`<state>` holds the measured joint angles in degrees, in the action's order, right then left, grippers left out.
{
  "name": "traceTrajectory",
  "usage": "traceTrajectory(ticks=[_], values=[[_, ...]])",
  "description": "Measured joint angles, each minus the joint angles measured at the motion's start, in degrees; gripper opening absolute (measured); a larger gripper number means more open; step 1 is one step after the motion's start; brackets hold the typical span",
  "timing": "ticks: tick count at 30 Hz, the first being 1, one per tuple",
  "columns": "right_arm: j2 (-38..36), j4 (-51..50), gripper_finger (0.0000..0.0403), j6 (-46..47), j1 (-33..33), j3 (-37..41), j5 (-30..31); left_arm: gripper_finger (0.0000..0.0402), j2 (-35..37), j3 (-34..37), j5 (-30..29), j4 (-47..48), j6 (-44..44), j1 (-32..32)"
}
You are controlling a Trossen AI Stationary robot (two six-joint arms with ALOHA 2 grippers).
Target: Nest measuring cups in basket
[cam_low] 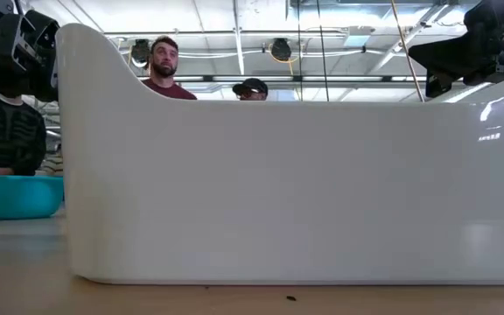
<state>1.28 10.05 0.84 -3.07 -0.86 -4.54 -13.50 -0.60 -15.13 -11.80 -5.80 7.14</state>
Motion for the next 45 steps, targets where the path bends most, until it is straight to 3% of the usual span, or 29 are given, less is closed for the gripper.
traceTrajectory(ticks=[15,29,38,45], values=[[0.0,0.1,0.0,0.2,0.0,0.0,0.0,0.0012,0.0,0.0,0.0,0.0,0.0,0.0],[0.5,8.0,0.0,4.6,-0.1,-1.9,2.6,0.0012,0.0,0.0,0.0,0.0,0.0,0.0],[9.9,1.0,0.0,4.9,-0.1,-9.2,4.7,0.0012,0.0,0.0,0.0,-0.4,-0.8,0.0],[18.5,-10.1,0.0,6.0,-0.1,-20.7,4.7,0.0012,0.0,0.0,0.0,-0.4,-0.7,0.0]])
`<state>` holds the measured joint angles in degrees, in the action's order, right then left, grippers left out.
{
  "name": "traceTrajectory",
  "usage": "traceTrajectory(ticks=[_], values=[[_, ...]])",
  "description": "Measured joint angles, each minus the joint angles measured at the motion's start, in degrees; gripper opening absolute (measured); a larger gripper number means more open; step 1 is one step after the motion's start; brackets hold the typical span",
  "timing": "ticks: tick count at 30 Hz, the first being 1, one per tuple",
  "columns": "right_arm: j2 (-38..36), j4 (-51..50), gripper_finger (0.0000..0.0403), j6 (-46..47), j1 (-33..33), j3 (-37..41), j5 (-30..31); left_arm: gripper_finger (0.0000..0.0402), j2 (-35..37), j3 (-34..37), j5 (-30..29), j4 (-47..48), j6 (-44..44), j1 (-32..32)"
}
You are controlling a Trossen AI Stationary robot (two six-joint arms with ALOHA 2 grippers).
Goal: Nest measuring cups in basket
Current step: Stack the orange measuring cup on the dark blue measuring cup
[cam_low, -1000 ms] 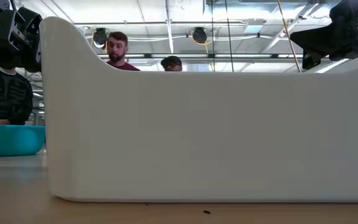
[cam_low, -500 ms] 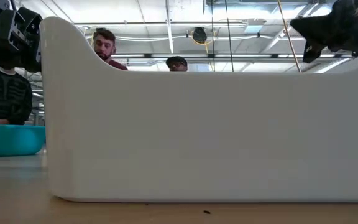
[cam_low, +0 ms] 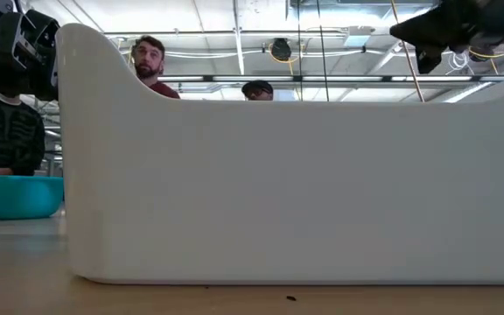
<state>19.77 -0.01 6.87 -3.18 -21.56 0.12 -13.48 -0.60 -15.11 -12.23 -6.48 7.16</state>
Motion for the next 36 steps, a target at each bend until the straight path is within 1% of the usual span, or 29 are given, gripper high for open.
traceTrajectory(ticks=[4,8,10,13,17,20,24,27,31,36], values=[[3.3,-9.4,0.0,0.0,0.0,-6.8,0.0,0.0012,0.0,0.0,0.0,0.0,0.2,0.0],[5.6,-17.6,0.0003,0.2,0.0,-11.7,0.0,0.0012,0.0,0.0,0.0,-0.1,-0.1,0.0],[6.4,-21.8,0.0011,1.7,0.0,-13.3,0.1,0.0012,0.0,0.0,0.0,-0.4,0.1,0.0],[7.5,-26.6,0.0036,4.2,0.0,-15.3,-0.1,0.0012,0.0,0.0,0.0,-1.8,0.1,0.0],[9.0,-33.4,0.0084,5.1,0.0,-16.4,-0.2,0.0012,0.0,0.0,0.0,-1.7,0.1,0.0],[10.1,-36.5,0.012,5.9,0.0,-16.4,-0.3,0.0012,0.0,0.0,0.0,-1.7,0.0,0.0],[12.7,-40.1,0.0155,6.7,0.0,-16.5,-1.5,0.0012,0.0,0.0,0.0,-1.7,0.0,0.0],[15.3,-42.7,0.0169,8.5,0.0,-16.5,-3.6,0.0012,0.0,0.0,0.0,-1.7,-0.3,0.0],[19.0,-46.7,0.0173,10.2,0.2,-16.5,-7.3,0.0012,0.0,0.0,0.0,-1.2,-1.1,0.0],[22.5,-50.6,0.0174,10.2,0.4,-16.5,-7.9,0.0012,0.0,0.0,0.0,-0.8,-1.2,0.0]])
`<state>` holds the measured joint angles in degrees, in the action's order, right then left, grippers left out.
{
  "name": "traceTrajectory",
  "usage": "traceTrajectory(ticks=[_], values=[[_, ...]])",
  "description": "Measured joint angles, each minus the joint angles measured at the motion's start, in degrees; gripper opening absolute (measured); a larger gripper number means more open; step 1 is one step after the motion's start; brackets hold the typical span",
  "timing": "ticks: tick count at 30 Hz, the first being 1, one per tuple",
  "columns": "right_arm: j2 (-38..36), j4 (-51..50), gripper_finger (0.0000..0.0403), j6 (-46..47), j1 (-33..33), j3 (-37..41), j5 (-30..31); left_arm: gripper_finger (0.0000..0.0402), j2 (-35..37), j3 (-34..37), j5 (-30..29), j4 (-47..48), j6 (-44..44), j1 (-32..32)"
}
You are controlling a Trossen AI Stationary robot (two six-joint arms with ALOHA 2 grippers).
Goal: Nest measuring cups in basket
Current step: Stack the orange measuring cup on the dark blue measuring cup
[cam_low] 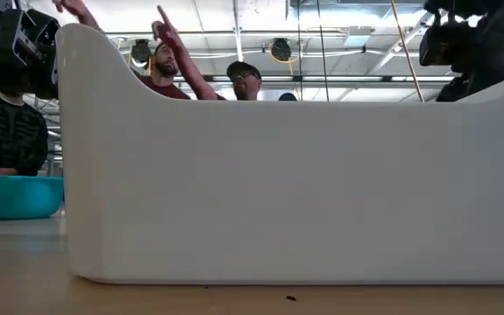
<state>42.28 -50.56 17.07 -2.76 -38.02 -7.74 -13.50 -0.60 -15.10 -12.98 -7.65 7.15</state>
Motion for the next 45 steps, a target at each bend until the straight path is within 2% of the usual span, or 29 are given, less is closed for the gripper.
traceTrajectory(ticks=[8,16,19,24,29,31,38,45], values=[[0.9,-0.5,0.0174,0.9,0.0,0.3,-2.5,0.0012,0.0,0.0,-0.4,0.7,-0.1,0.0],[0.9,11.2,0.018,4.8,0.4,5.9,-10.6,0.0012,0.0,0.0,-0.4,1.6,-0.4,0.0],[0.9,11.5,0.0206,5.0,0.7,7.3,-10.3,0.0012,0.0,0.0,-0.4,1.7,-0.4,0.0],[0.9,11.8,0.0274,4.7,0.7,7.7,-9.3,0.0012,0.0,0.0,-0.4,1.7,-0.1,0.0],[0.8,7.8,0.0309,2.5,0.7,6.0,-2.9,0.0012,0.0,0.0,-0.4,1.7,-0.2,0.0],[0.8,5.6,0.031,2.2,0.7,4.9,-0.9,0.0012,0.0,0.0,-0.4,1.7,-0.2,0.0],[2.3,4.0,0.0288,5.5,1.7,1.9,-1.0,0.0012,0.0,0.0,-0.4,1.7,-1.5,0.0],[10.1,1.4,0.0266,6.3,4.6,2.4,1.3,0.0012,0.0,0.0,-0.5,1.8,-1.5,0.0]])
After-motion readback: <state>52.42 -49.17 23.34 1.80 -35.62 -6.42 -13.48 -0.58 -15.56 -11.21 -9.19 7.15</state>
